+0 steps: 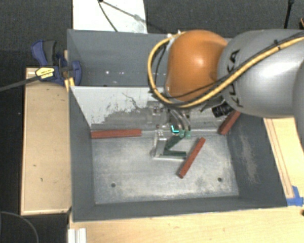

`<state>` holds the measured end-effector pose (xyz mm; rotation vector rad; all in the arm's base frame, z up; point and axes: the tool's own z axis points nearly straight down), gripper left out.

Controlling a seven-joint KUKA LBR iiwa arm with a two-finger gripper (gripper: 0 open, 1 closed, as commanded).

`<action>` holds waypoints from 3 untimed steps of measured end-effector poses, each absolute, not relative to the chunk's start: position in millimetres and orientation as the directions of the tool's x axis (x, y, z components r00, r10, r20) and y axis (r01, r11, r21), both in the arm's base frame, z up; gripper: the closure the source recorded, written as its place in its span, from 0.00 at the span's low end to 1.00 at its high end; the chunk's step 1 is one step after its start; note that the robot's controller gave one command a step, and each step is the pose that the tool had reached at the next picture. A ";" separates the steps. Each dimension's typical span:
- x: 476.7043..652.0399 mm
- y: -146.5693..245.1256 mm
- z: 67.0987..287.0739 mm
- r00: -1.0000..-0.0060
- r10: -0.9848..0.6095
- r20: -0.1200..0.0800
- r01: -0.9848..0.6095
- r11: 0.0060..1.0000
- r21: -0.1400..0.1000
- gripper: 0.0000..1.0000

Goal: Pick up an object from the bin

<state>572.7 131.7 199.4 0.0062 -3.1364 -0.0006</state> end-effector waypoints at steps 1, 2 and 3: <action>587.5 71.0 145.9 -1.000 -0.023 0.002 -0.023 1.000 -0.002 0.00; 585.5 38.8 73.0 -0.900 -0.436 0.003 -0.436 0.900 0.001 0.00; 586.5 40.5 75.5 -0.902 -0.432 -0.001 -0.432 0.902 0.001 1.00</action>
Offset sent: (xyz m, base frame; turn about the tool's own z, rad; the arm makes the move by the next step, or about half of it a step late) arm 0.0144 -0.0561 -0.0506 -0.0248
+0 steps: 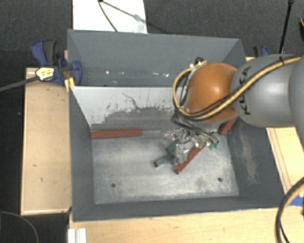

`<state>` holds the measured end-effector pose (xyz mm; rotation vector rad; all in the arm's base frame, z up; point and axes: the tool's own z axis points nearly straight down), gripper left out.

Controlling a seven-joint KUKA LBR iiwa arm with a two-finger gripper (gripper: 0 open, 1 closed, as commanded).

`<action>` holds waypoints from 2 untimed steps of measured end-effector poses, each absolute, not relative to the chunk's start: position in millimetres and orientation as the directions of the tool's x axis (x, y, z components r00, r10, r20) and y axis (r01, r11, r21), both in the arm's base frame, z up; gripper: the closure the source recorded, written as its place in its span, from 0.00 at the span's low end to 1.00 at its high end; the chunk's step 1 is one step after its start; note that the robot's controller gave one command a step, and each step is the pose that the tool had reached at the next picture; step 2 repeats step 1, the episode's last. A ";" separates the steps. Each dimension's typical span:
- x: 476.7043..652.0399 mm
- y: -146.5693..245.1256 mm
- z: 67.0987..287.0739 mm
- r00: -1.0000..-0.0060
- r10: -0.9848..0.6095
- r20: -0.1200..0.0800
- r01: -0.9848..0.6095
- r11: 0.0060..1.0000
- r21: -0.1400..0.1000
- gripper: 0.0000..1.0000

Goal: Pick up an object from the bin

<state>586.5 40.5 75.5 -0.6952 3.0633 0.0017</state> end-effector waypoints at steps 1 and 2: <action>589.8 39.6 215.3 -0.910 -0.415 -0.011 -0.415 0.910 -0.004 1.00; 589.8 39.6 215.3 -0.910 -0.415 -0.011 -0.415 0.910 -0.004 1.00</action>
Offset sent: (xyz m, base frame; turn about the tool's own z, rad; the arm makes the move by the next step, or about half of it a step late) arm 0.0008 -0.0011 0.1341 0.0091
